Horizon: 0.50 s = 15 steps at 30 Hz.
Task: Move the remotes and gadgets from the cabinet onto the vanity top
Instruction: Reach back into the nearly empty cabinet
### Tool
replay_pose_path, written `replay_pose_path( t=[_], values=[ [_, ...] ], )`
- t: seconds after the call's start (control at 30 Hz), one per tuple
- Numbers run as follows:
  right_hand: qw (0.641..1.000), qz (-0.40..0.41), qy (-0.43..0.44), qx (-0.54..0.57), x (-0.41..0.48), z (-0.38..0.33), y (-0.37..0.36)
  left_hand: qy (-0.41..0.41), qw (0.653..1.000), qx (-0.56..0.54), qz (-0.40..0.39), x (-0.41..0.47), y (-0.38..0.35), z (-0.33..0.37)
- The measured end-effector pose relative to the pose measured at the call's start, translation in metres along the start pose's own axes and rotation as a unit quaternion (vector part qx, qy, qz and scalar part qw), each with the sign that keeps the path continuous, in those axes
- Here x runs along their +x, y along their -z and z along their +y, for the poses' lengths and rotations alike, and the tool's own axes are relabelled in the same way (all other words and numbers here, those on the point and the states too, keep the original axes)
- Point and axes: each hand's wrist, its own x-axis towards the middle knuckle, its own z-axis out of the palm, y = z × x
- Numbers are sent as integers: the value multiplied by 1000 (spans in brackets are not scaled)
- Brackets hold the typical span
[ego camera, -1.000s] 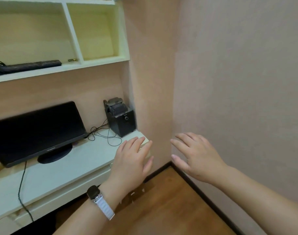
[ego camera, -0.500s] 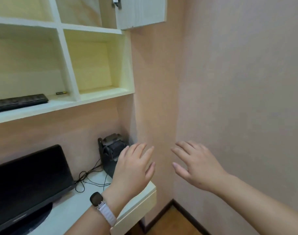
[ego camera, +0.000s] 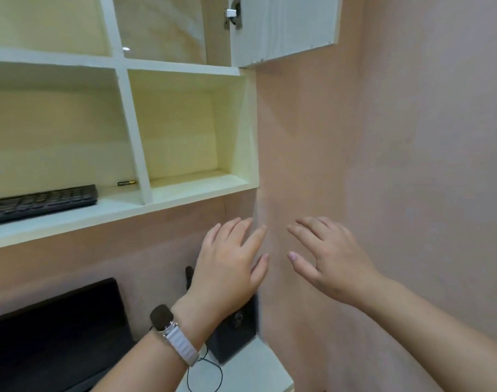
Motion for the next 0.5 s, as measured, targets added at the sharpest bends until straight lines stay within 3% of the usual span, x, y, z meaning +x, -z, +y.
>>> replay_pose_path(
  t=[0.27,0.5],
  values=[
    [992,81,54,76,102,52,-21,5,994,92,52,84,-20,-35],
    [965,138,112,192,195,88,-22,19,976,188,110,154,-2,-58]
  ],
)
